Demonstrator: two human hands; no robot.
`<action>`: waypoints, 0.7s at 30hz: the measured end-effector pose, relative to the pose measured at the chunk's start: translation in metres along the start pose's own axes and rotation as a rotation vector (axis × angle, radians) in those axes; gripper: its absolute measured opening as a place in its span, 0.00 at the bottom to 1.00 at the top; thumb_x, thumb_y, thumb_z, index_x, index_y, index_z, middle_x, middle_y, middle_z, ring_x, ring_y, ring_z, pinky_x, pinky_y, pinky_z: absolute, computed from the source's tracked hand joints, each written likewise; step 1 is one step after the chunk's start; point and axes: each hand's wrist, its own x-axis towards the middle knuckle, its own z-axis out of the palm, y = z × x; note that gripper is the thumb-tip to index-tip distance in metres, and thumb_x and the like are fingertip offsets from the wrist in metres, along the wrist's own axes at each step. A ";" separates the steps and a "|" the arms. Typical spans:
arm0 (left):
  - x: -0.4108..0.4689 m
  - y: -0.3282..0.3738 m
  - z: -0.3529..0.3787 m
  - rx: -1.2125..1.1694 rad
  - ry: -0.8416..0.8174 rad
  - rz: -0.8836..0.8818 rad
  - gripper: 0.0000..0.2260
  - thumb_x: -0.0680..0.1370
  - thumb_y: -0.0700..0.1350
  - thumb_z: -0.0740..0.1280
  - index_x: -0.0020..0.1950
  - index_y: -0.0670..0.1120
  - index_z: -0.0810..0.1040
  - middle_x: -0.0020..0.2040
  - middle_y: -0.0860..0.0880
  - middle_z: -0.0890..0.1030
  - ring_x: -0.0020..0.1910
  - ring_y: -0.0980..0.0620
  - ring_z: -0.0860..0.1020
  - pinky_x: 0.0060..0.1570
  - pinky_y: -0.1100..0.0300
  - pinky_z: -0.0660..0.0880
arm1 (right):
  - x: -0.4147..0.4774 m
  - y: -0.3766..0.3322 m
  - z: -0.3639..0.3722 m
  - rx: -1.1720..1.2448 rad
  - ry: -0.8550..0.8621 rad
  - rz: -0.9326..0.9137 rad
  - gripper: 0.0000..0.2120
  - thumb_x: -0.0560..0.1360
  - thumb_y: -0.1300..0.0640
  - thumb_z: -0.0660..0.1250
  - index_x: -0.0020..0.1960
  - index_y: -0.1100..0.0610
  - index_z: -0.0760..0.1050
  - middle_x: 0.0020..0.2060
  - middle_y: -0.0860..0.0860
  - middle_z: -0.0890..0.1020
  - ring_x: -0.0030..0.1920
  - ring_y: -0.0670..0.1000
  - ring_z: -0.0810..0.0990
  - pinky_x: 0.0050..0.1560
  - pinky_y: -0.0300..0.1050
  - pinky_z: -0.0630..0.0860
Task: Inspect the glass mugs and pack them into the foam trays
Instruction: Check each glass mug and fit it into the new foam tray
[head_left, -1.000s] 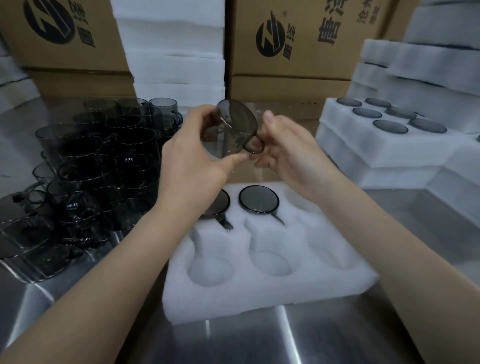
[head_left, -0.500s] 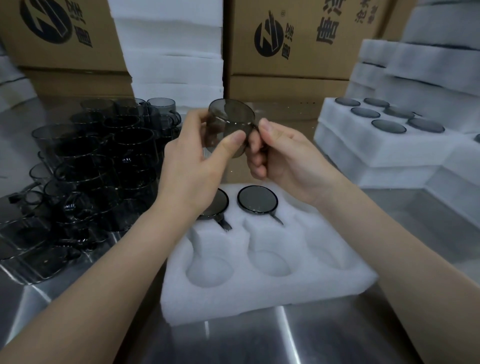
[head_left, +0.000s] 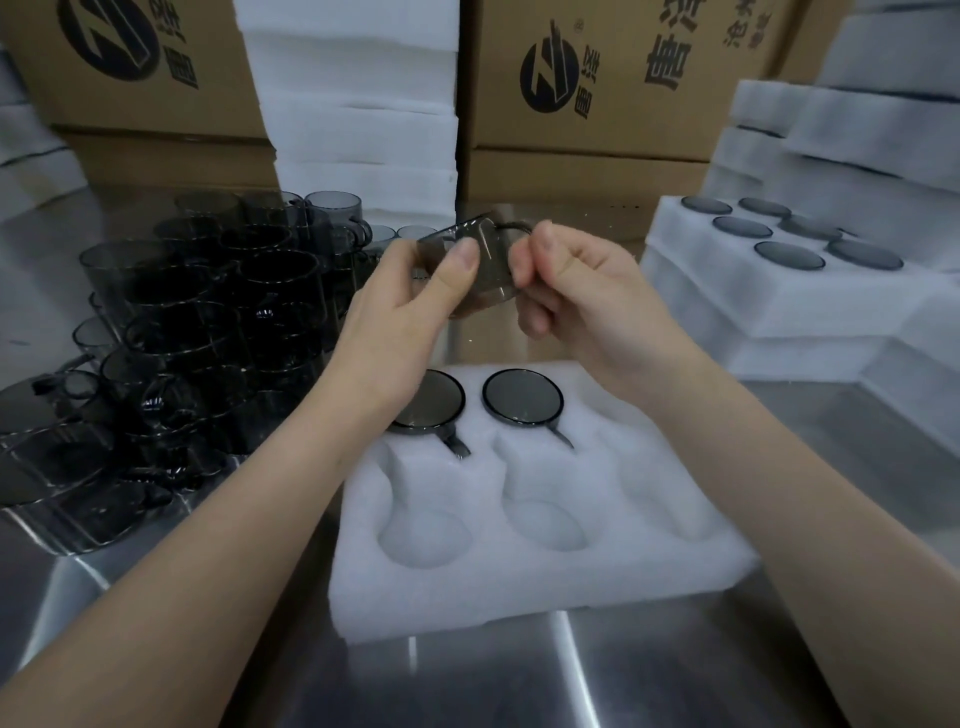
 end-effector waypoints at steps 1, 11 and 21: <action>0.000 -0.001 0.000 0.016 -0.003 0.010 0.18 0.72 0.64 0.66 0.51 0.52 0.75 0.46 0.58 0.84 0.49 0.60 0.82 0.54 0.58 0.75 | 0.001 0.000 -0.001 0.031 0.003 0.039 0.20 0.79 0.48 0.57 0.32 0.49 0.76 0.27 0.47 0.64 0.28 0.49 0.68 0.36 0.42 0.65; 0.001 0.000 -0.001 0.072 -0.024 0.128 0.24 0.67 0.52 0.75 0.62 0.48 0.76 0.55 0.54 0.82 0.55 0.55 0.79 0.59 0.56 0.75 | 0.002 0.006 -0.005 0.014 0.161 0.125 0.25 0.75 0.37 0.59 0.28 0.52 0.76 0.27 0.53 0.68 0.27 0.49 0.70 0.34 0.42 0.71; -0.002 0.002 -0.001 0.068 -0.121 0.206 0.13 0.74 0.48 0.67 0.57 0.56 0.76 0.53 0.53 0.79 0.52 0.55 0.78 0.59 0.54 0.75 | 0.000 0.003 0.000 0.124 -0.020 0.245 0.21 0.76 0.43 0.61 0.63 0.53 0.74 0.59 0.62 0.80 0.51 0.60 0.83 0.53 0.56 0.81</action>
